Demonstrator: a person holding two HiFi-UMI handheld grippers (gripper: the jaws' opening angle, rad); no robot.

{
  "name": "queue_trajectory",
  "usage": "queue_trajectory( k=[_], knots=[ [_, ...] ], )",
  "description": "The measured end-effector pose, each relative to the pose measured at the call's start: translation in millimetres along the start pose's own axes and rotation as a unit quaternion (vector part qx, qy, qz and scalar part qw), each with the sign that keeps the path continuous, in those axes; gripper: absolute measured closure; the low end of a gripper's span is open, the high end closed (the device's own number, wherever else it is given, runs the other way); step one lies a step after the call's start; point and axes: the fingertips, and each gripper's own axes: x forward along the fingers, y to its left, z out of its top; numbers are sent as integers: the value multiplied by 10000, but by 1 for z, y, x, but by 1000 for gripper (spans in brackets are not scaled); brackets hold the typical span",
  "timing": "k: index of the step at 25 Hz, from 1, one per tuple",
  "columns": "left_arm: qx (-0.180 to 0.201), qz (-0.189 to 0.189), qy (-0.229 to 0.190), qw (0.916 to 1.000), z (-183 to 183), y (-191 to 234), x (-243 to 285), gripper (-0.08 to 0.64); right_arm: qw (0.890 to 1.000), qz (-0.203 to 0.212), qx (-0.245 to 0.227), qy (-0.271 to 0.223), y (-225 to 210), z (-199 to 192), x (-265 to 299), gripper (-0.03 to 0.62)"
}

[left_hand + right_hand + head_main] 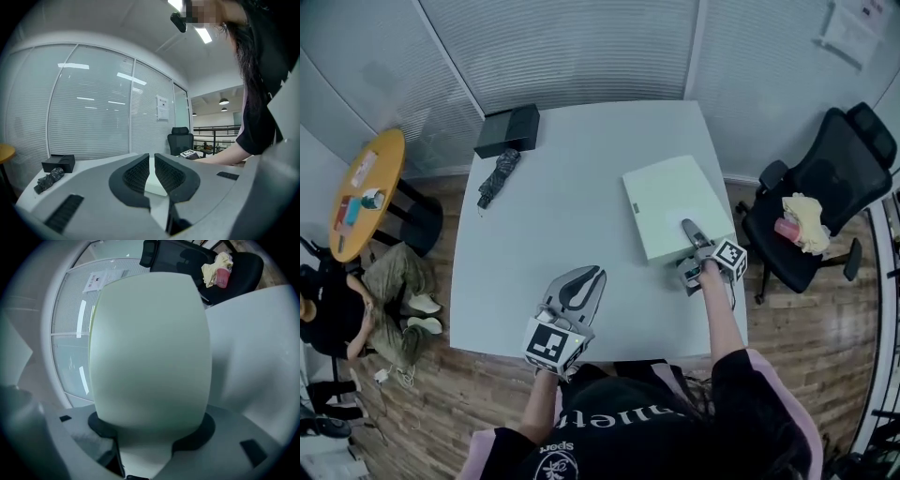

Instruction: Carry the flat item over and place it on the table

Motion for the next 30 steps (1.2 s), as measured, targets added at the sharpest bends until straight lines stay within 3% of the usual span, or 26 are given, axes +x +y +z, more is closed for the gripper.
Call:
queue_trajectory(
  k=[8, 21, 30],
  knots=[
    [28, 423, 137, 9990, -5, 10, -5, 508, 9991, -10, 397, -160, -8, 34, 47, 298],
    [90, 821, 239, 9963, -4, 13, -6, 508, 9882, -1238, -628, -643, -33, 89, 66, 213],
    [201, 776, 331, 9962, -5, 12, 1, 508, 9720, -2155, -630, -698, -61, 99, 46, 170]
  ],
)
